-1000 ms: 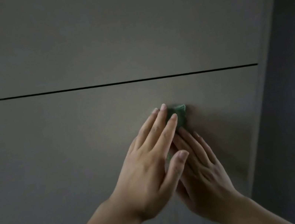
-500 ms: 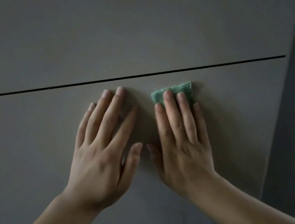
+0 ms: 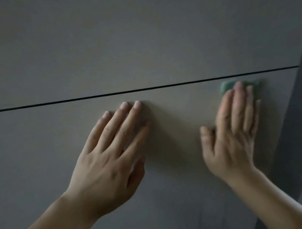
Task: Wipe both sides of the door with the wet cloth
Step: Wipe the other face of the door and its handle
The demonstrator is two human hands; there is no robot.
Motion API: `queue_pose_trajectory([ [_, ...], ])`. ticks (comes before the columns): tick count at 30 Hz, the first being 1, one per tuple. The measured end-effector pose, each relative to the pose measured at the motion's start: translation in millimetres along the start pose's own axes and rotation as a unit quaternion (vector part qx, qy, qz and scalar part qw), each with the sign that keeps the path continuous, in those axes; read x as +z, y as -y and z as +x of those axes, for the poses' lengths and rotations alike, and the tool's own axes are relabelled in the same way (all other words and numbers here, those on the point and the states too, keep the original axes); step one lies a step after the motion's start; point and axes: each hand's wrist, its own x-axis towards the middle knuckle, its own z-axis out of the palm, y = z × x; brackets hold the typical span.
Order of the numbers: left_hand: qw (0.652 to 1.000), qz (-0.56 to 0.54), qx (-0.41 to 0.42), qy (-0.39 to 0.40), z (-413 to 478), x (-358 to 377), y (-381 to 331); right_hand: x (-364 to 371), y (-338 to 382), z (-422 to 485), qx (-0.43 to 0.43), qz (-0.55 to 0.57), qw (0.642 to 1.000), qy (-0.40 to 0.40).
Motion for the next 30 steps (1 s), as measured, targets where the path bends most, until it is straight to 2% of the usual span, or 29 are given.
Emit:
queue_pose_trajectory([
  [2,1.000,-0.010,0.014,-0.007,-1.8,3.9,3.4,-3.0,-5.5,11.6,0.130,0.018,0.990,-0.045],
  [4,0.999,-0.017,0.027,-0.019,-2.1,7.8,6.9,1.0,19.6,21.1,0.199,0.046,0.975,-0.086],
  [5,0.999,-0.020,0.034,-0.025,-2.1,9.5,9.3,3.1,37.7,21.8,0.184,0.046,0.978,-0.088],
  [9,0.997,-0.043,0.054,-0.032,-2.0,8.6,16.4,7.8,74.5,2.4,0.028,0.018,0.999,-0.022],
  [11,0.997,-0.055,0.049,-0.029,-1.7,5.6,13.5,4.1,62.9,6.6,0.032,-0.005,0.999,-0.021],
  [13,0.997,-0.064,0.043,-0.024,-1.7,4.4,9.5,3.8,46.2,17.1,0.135,0.011,0.990,-0.046],
  [15,0.997,-0.066,0.038,-0.020,-2.9,5.4,8.0,4.4,34.7,28.0,0.262,0.046,0.960,-0.086],
  [17,0.997,-0.064,0.036,-0.019,-2.3,7.4,6.2,8.8,31.0,29.9,0.295,0.058,0.948,-0.105],
  [20,0.997,-0.062,0.039,-0.024,0.8,16.2,-5.0,14.5,37.9,1.7,0.226,0.061,0.968,-0.092],
  [24,0.997,-0.050,0.054,-0.037,6.0,31.1,-22.0,14.4,46.2,-70.5,0.073,0.038,0.996,0.028],
  [26,0.997,-0.038,0.047,-0.039,5.7,33.8,-25.3,11.9,27.1,-65.2,0.056,0.031,0.998,0.029],
  [28,0.998,-0.035,0.045,-0.038,4.3,35.8,-28.1,10.3,-5.5,-35.8,0.149,0.036,0.987,-0.039],
  [30,0.997,-0.032,0.054,-0.042,3.4,38.3,-33.4,6.8,-32.1,-5.6,0.280,0.069,0.952,-0.101],
])
